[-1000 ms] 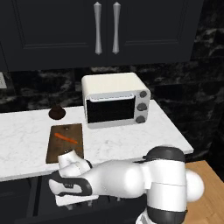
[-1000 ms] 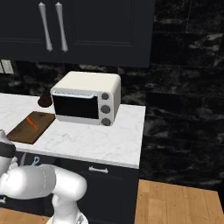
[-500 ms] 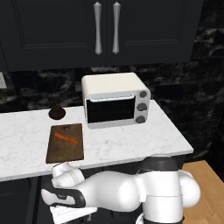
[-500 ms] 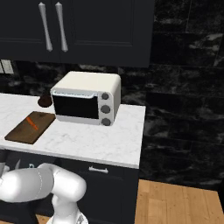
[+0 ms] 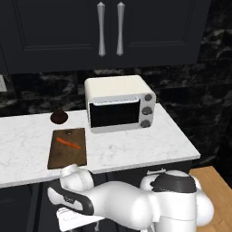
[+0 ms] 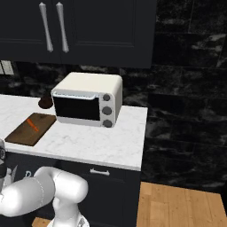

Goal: Place the appropriate cutting tool for cutting the carrot skin on the cutting board.

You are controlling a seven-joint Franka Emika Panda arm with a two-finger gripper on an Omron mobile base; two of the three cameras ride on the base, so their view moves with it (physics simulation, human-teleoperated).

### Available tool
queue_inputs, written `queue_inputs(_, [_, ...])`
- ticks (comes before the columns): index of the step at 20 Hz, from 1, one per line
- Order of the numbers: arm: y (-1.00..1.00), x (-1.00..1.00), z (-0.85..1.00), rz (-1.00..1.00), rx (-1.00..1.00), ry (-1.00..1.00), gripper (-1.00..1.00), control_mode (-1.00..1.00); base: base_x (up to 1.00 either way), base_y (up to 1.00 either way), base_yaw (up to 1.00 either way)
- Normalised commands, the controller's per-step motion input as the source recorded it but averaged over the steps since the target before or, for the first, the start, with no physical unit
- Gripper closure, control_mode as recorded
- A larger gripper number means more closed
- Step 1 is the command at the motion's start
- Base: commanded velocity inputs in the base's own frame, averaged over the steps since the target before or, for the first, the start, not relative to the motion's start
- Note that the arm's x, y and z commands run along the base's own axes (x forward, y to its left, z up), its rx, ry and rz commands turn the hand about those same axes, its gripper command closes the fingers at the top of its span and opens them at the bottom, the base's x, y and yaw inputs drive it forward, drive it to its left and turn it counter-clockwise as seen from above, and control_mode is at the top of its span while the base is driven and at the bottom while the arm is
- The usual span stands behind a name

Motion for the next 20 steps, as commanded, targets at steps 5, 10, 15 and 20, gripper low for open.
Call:
queue_inputs(5, [0.04,0.67,0.09,-0.03,0.00,-0.08,-1.00,-1.00,0.00,0.00,0.00])
queue_inputs(10, [0.09,0.40,-0.02,0.00,0.00,-0.24,-1.00,-1.00,0.00,0.00,0.00])
queue_inputs(15, [0.01,0.49,-0.07,0.00,0.00,-0.14,-1.00,-1.00,0.00,0.00,0.00])
queue_inputs(20, [-0.01,0.48,-0.27,0.04,0.00,-0.01,-1.00,-1.00,0.00,0.00,0.00])
